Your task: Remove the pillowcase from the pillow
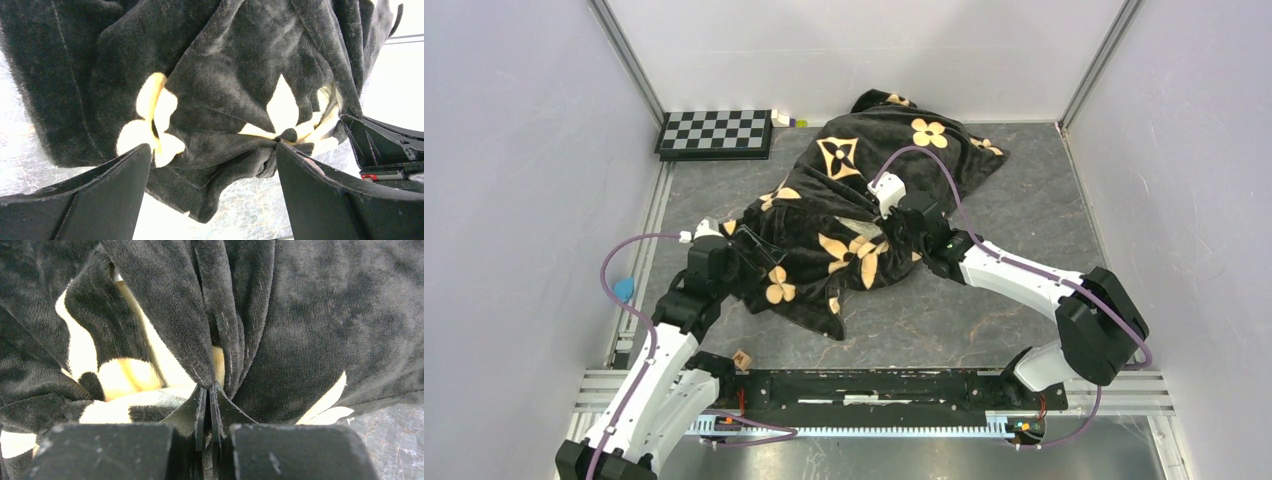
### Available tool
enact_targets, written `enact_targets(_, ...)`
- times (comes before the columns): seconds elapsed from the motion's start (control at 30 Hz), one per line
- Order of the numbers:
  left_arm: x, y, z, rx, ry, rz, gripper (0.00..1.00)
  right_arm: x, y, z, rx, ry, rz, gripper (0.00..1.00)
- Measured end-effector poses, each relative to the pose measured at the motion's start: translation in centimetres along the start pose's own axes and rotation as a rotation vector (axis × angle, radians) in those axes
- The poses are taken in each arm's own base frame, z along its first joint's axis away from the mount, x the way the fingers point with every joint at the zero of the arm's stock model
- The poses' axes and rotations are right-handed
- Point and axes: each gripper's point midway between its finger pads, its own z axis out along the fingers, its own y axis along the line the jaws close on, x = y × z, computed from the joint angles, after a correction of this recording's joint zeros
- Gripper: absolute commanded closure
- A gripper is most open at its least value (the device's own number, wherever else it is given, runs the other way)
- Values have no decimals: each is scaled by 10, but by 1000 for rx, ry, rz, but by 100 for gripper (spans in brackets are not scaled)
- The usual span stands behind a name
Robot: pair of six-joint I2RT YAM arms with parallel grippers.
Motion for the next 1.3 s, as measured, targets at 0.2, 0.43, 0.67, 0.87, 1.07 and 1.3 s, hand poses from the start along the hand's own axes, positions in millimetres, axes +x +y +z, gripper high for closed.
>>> enact_targets(0.2, 12, -17, 16, 63, 85, -41, 1, -2, 3, -1, -15, -21, 9, 83)
enact_targets(0.43, 50, -44, 34, 137, 216, -33, 1, -2, 11, 0, -58, -35, 15, 50)
enact_targets(0.67, 50, -54, 36, 158, 211, -26, 0, -11, 7, -10, -42, -66, 24, 2)
enact_targets(0.87, 42, -48, 37, 132, 164, 20, 0, -35, -9, -38, 34, -189, 98, 2)
enact_targets(1.07, 32, -39, 41, 105, 93, 51, 0, -32, -2, -22, 48, -165, 124, 2)
enact_targets(1.3, 52, 1, 66, -25, 146, 56, 0, -45, 49, 6, -53, -127, -23, 4)
